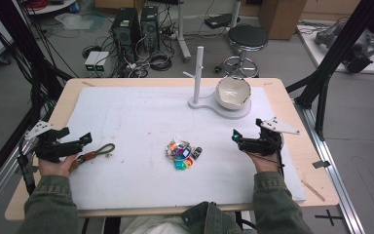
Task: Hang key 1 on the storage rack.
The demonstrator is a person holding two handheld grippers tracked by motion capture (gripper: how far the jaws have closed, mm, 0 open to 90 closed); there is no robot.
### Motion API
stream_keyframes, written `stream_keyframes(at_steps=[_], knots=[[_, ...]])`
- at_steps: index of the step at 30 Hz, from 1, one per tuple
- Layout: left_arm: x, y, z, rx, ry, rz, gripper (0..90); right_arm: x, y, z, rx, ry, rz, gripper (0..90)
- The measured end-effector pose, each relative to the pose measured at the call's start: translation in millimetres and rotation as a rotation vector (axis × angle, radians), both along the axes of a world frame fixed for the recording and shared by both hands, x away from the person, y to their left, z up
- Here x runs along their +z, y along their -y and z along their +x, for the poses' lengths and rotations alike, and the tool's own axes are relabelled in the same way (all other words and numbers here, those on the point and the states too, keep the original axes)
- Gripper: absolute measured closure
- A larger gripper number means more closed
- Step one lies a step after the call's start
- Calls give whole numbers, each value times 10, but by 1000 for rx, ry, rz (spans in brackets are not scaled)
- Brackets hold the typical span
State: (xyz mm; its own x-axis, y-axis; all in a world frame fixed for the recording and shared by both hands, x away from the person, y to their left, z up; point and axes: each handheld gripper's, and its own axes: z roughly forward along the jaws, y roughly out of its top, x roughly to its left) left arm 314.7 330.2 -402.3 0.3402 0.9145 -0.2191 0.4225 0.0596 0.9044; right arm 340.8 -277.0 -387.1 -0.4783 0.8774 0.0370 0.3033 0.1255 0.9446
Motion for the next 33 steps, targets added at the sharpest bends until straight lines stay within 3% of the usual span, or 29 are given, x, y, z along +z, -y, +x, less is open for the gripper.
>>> stream_keyframes(at_steps=[4, 8, 11, 15, 18, 24, 33], knots=[[-11, 7, 1, -23, -38, 22, 17, -3, -3, 4, 2, -3, 1, 5], [-12, -3, 16, -68, -78, -19, 17, -7, -6, 5, 4, -5, -2, 6], [-19, -3, 27, -78, -113, 1, 17, -17, -11, 16, 6, -6, -7, 6], [-57, 0, 25, -107, -186, 77, 17, -26, -29, 21, 11, -10, -19, 6], [-81, 7, 37, -143, -231, 85, 17, -29, -40, 19, 12, -11, -25, 6], [-120, 29, 59, -178, -281, 136, 17, -34, -48, 26, 10, -14, -30, 6], [-141, 58, 53, -191, -300, 163, 17, -29, -40, 17, 11, -11, -32, 6]])
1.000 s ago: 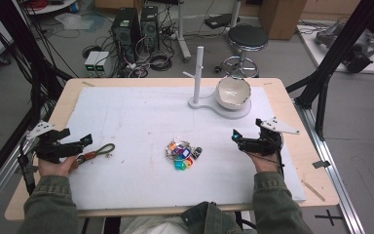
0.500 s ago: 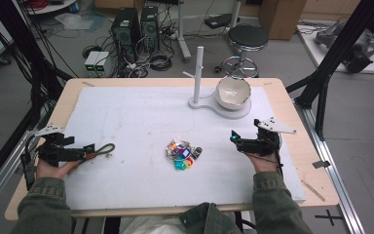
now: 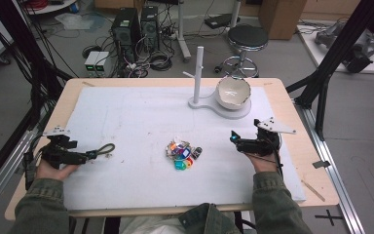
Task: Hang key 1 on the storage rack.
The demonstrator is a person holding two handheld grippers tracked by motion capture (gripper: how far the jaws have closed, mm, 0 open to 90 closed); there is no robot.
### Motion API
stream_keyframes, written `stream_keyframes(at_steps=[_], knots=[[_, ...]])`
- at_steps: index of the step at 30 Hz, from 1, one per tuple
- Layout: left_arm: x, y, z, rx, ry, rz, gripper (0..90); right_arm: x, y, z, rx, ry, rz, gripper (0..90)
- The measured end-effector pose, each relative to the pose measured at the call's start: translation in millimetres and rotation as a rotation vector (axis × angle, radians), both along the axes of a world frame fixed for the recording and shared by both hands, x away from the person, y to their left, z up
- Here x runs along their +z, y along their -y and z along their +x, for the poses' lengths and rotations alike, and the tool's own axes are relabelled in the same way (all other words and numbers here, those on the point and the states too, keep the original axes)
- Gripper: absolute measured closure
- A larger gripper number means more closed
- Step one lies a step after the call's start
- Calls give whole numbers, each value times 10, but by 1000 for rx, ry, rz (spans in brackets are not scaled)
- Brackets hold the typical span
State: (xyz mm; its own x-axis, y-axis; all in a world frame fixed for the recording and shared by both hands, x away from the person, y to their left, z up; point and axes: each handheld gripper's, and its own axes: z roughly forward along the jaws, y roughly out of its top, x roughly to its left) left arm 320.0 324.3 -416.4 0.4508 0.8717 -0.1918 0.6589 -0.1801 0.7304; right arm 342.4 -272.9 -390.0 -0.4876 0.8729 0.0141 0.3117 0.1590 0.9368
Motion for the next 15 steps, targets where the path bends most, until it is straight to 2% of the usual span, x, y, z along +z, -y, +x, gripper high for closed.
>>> stream_keyframes(at_steps=[3, 7, 15], knots=[[-35, 28, 12, -14, -17, 15, 17, 0, 0, 0, 0, 1, 1, 6], [-79, 71, 24, -35, -52, 56, 17, -2, -2, 4, 3, 2, -1, 6], [-117, 88, 7, -47, -69, 80, 31, -2, 1, 5, 6, 3, 0, 6]])
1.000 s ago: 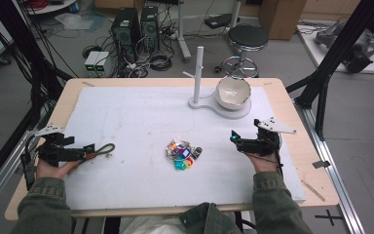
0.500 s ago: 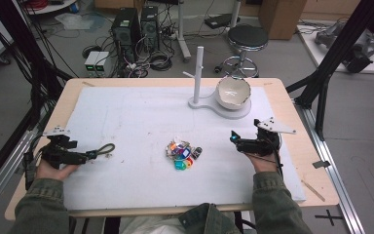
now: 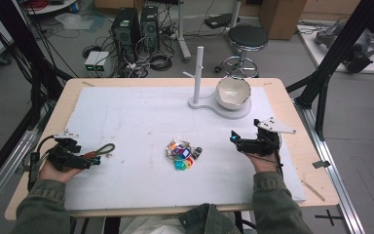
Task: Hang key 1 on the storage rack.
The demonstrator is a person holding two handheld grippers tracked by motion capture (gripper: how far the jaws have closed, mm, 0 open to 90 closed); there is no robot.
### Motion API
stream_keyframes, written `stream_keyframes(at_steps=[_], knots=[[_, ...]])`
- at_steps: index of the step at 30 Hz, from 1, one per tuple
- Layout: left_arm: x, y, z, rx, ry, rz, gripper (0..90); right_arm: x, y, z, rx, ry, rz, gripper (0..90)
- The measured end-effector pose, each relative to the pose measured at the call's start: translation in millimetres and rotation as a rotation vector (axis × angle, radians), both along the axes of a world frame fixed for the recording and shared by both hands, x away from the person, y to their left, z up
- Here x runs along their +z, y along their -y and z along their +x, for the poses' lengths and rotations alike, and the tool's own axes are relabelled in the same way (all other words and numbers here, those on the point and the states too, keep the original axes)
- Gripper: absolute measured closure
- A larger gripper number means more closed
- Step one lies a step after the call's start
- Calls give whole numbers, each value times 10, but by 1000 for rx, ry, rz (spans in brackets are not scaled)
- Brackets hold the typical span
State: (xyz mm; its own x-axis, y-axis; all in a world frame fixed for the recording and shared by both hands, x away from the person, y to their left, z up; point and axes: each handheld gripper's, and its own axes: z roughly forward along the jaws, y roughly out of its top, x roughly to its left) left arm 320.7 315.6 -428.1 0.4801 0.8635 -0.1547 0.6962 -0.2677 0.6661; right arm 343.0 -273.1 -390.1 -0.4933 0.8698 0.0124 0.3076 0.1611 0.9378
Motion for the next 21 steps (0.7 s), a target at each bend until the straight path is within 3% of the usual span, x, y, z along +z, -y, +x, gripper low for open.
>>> stream_keyframes(at_steps=[3, 7, 13, 18, 21], knots=[[-4, 9, -16, -6, 0, 20, 62, 1, 1, -1, 1, 1, 2, 6], [4, 28, -53, -16, 16, 75, 164, 3, 2, -4, -1, -2, 5, 6], [-5, 35, -76, -6, 32, 114, 301, 0, 4, 3, -1, -3, 5, 6], [-5, 37, -91, 4, 41, 160, 511, 4, 13, -1, -3, 0, 10, 6], [-20, 47, -87, 9, 35, 164, 650, 2, 15, 1, -2, 0, 12, 6]])
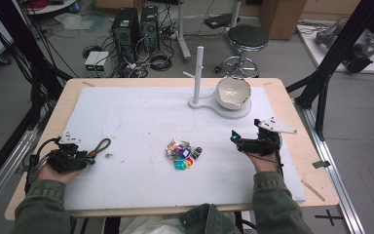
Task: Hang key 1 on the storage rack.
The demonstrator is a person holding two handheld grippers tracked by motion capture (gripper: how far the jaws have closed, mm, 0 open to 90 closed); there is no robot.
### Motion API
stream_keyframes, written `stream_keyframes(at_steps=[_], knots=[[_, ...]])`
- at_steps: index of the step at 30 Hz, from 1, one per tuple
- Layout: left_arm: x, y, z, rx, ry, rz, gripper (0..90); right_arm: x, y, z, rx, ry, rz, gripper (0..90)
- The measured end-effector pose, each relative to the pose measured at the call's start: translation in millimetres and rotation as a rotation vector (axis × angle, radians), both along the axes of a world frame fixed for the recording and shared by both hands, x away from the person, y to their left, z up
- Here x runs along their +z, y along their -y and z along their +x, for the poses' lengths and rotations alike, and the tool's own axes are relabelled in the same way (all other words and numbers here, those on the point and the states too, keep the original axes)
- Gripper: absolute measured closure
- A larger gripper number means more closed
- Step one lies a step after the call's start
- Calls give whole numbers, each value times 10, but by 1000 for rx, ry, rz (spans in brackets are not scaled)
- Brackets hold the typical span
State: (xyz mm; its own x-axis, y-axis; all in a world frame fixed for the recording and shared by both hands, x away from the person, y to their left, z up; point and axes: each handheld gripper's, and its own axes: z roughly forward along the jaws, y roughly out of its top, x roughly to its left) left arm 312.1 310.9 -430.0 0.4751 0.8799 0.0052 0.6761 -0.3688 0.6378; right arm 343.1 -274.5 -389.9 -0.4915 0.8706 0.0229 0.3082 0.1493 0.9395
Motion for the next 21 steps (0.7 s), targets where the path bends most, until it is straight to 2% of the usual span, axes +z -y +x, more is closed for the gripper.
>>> stream_keyframes(at_steps=[4, 9, 12, 19, 21], knots=[[17, -20, 14, -13, -14, -10, 702, 0, -2, -1, 1, -5, 1, 6], [14, -82, 49, -7, -57, -100, 719, 0, -1, 0, -1, -1, 1, 6], [17, -101, 61, -9, -79, -137, 723, -1, -1, -1, 1, -5, 3, 6], [68, -103, 50, 0, -58, -140, 727, -2, -1, 2, 1, -5, -1, 6], [86, -107, 48, 7, -51, -156, 727, -3, -1, 2, 0, -6, 1, 6]])
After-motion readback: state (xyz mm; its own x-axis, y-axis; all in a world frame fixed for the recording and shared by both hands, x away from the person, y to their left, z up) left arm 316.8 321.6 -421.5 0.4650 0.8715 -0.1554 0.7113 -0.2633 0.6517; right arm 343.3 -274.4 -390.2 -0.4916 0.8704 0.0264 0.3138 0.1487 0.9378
